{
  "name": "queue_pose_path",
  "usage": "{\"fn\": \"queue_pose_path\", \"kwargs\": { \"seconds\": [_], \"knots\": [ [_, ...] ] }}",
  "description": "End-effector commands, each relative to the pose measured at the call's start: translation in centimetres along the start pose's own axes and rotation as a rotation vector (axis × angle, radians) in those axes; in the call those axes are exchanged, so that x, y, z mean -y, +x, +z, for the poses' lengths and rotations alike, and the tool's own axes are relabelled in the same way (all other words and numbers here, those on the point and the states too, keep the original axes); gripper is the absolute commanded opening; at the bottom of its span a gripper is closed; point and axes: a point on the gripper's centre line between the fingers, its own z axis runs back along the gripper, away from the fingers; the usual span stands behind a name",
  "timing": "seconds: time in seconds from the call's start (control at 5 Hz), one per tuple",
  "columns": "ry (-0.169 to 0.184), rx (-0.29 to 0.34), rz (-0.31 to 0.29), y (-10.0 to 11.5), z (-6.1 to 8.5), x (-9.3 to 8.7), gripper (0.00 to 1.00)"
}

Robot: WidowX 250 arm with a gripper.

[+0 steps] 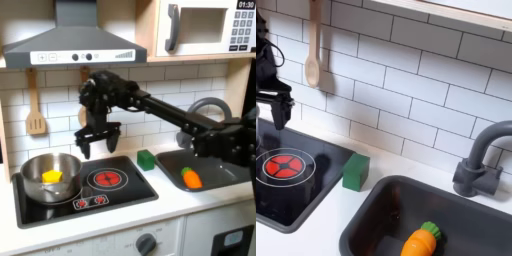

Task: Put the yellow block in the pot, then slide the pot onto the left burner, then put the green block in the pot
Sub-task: 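Put the green block in the pot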

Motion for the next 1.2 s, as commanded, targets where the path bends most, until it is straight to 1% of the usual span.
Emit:
{"fn": "queue_pose_path", "kwargs": {
  "seconds": [0.0,0.2,0.4,0.6,1.0],
  "knots": [
    [-0.017,-0.017,-0.072,-1.8,-0.6,3.1,1.00],
    [-0.017,0.003,-0.095,-2.2,-0.4,4.4,1.00],
    [-0.056,-0.013,-0.116,-2.4,-0.8,5.9,1.00],
    [-0.049,-0.013,-0.111,-2.3,-0.8,5.6,1.00],
    [-0.051,-0.013,-0.112,-2.3,-0.9,5.7,1.00]
  ]
}}
